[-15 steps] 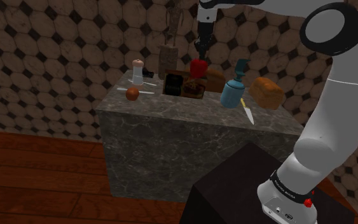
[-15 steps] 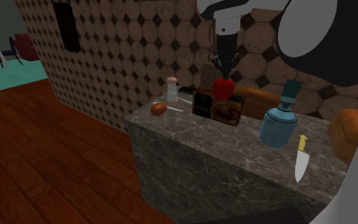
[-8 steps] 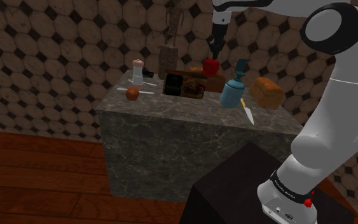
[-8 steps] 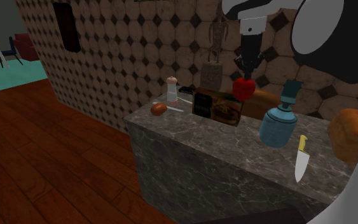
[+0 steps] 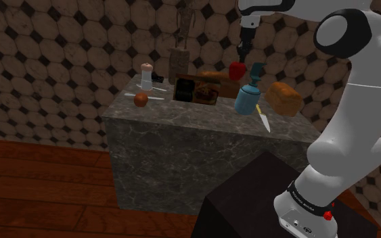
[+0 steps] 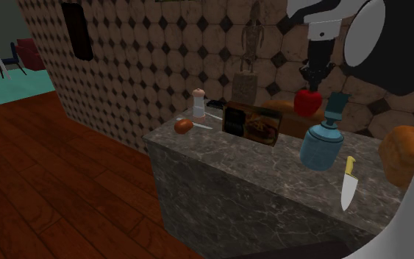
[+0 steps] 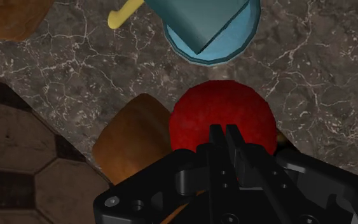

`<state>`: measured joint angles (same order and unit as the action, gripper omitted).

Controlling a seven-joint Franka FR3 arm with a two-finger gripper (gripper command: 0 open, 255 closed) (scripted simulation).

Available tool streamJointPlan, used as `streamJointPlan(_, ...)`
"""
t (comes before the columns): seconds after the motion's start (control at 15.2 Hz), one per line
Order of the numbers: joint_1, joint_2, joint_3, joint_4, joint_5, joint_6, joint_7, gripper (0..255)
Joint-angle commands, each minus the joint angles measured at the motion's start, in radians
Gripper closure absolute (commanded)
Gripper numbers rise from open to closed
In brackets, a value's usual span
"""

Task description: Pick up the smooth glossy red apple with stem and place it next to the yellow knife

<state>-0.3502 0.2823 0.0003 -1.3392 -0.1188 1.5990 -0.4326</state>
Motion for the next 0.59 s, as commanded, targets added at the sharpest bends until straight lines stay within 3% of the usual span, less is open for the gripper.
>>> streamJointPlan(0.0,-0.031,0.027,-0.016,0.041,0.004,-0.007,-0.049,255)
streamJointPlan(0.53,-0.149,0.184,-0.065,0.273,0.027,-0.064,-0.217,255)
